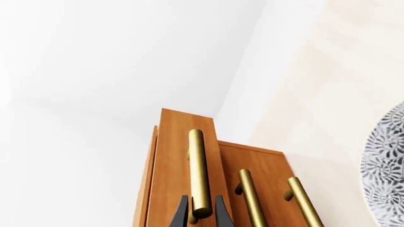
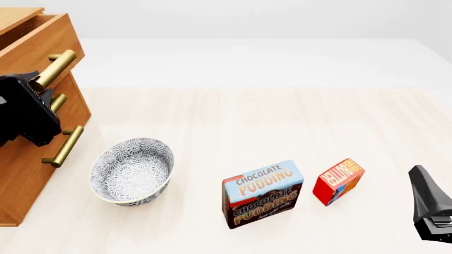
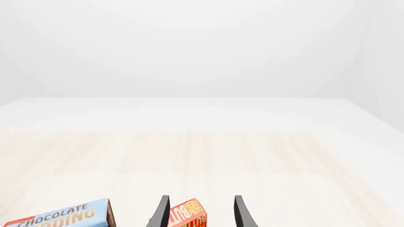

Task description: Put the butter at the back in the top drawer of the cabinet and close it.

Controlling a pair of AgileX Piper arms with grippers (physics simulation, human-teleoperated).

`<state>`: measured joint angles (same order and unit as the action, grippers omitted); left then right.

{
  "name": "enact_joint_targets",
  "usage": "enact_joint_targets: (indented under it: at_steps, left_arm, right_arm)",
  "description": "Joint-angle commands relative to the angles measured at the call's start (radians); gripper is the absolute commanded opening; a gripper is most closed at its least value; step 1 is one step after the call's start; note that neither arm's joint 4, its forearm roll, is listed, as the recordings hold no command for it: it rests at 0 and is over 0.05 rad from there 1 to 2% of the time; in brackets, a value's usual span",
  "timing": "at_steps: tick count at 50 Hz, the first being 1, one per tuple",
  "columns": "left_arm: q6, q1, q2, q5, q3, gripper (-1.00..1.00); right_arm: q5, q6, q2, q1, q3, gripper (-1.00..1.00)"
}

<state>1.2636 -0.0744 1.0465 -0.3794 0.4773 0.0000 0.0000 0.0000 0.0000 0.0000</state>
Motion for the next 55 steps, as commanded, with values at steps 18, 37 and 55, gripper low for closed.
enact_joint_targets:
  at_steps: [18,37,55]
  left_arm:
    - [0.011,0.074,0.015,0.006,-0.032,-1.00]
    - [0.010,0.103,-0.011,0.031,-0.032,-1.00]
    - [0.013,0.120,-0.061,0.062,-0.043,-1.00]
  right_arm:
    - [0.000,0.000,0.000,0.000,0.000,1.00]
    - [0.000,0.000,0.000,0.000,0.000,1.00]
    - [0.000,0.000,0.000,0.000,0.000,1.00]
